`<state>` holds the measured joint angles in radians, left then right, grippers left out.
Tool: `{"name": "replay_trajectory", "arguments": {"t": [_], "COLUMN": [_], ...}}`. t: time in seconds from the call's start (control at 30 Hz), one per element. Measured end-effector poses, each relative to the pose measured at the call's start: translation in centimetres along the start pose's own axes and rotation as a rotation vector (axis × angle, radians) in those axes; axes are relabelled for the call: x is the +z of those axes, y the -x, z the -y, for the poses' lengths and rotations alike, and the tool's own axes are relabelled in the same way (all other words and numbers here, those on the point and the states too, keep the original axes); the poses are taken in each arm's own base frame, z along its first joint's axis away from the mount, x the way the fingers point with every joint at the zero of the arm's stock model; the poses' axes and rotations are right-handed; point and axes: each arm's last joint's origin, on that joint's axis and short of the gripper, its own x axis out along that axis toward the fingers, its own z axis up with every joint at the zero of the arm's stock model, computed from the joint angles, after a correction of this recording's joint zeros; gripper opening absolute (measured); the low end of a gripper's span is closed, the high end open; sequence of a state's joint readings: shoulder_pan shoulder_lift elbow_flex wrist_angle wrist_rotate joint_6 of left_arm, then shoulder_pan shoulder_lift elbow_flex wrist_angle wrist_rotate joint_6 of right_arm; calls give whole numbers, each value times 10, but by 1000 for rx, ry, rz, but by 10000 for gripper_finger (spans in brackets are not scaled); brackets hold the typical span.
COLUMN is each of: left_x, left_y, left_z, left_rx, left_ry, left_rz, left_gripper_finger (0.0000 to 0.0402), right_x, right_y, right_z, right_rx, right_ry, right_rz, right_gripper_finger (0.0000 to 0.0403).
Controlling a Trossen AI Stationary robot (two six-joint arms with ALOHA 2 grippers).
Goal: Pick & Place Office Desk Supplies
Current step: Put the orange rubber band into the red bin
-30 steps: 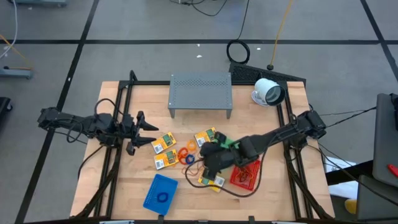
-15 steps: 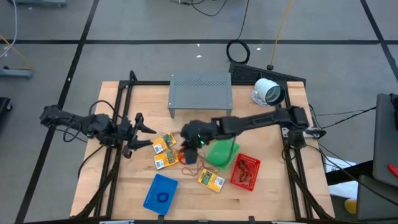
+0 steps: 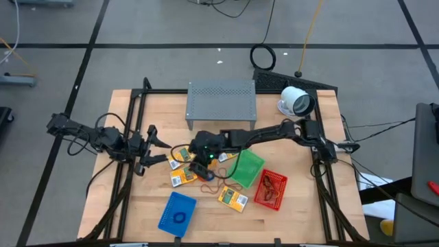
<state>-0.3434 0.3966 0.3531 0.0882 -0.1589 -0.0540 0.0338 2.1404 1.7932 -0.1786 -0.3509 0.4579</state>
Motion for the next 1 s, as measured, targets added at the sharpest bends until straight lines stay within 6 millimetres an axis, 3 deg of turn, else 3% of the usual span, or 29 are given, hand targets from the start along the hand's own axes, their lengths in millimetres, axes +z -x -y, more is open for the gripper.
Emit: {"name": "replay_trajectory", "arguments": {"t": [0.27, 0.43, 0.7, 1.0], "left_x": [-2, -3, -3, -3], "left_y": [0, 0, 0, 0], "left_z": [0, 0, -1, -2], "left_rx": [3, 5, 38, 49], "left_ry": [15, 41, 48, 51], "left_rz": [-21, -28, -29, -30], "left_gripper_finger": [225, 225, 225, 225], "right_x": [8, 3, -13, -18], "right_y": [7, 6, -4, -6], "right_z": [-9, -12, -12, -14], "right_rx": [-88, 18, -51, -46], "right_ry": [85, 115, 208, 333], "right_rz": [109, 30, -41, -55], "right_gripper_finger": [96, 96, 95, 95]}}
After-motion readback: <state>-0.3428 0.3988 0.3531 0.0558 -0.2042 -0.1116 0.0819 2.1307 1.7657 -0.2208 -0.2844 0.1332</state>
